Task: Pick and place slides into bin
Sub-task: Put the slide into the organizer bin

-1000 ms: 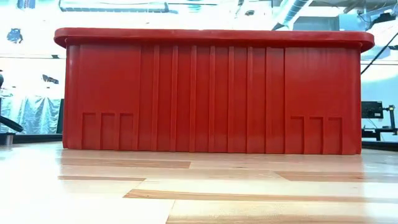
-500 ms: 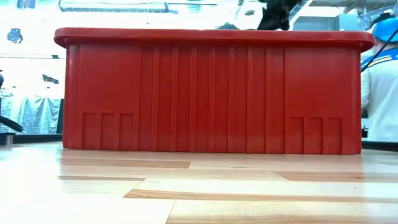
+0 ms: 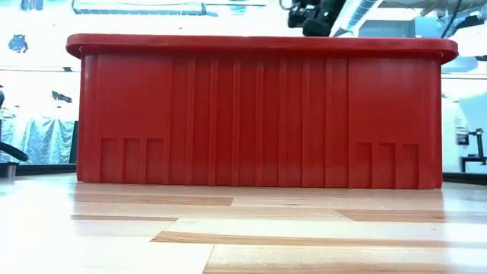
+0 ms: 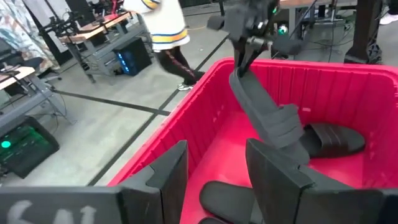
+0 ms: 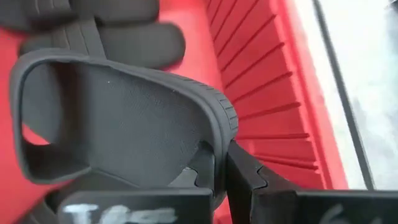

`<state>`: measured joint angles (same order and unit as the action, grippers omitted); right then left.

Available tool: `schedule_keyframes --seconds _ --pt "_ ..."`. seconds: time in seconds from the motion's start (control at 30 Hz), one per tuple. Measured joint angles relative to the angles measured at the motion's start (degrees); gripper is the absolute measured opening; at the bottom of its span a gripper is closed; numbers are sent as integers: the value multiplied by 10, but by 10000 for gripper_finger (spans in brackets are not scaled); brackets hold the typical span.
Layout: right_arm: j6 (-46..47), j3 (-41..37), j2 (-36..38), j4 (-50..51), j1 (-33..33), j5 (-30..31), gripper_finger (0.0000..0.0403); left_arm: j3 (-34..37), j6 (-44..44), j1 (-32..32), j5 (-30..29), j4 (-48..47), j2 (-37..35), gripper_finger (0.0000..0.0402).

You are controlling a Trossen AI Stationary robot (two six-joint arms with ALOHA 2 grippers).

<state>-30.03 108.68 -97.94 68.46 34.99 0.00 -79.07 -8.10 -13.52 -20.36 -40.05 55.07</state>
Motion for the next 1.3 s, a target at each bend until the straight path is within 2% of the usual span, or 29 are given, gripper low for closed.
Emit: schedule_keyframes --seconds 0.33,0.57,1.0,1.3 --pt "-84 70 -129 93 -3 -3 1 0 3 0 -20 0 0 154" --pt "-129 93 -169 102 -13 -26 1 0 3 0 -29 0 0 154" --pt "-177 111 -176 77 -46 -60 1 0 18 0 -30 0 0 154" --pt "-185 111 -176 37 -55 -62 1 0 30 0 -30 -5 0 154"
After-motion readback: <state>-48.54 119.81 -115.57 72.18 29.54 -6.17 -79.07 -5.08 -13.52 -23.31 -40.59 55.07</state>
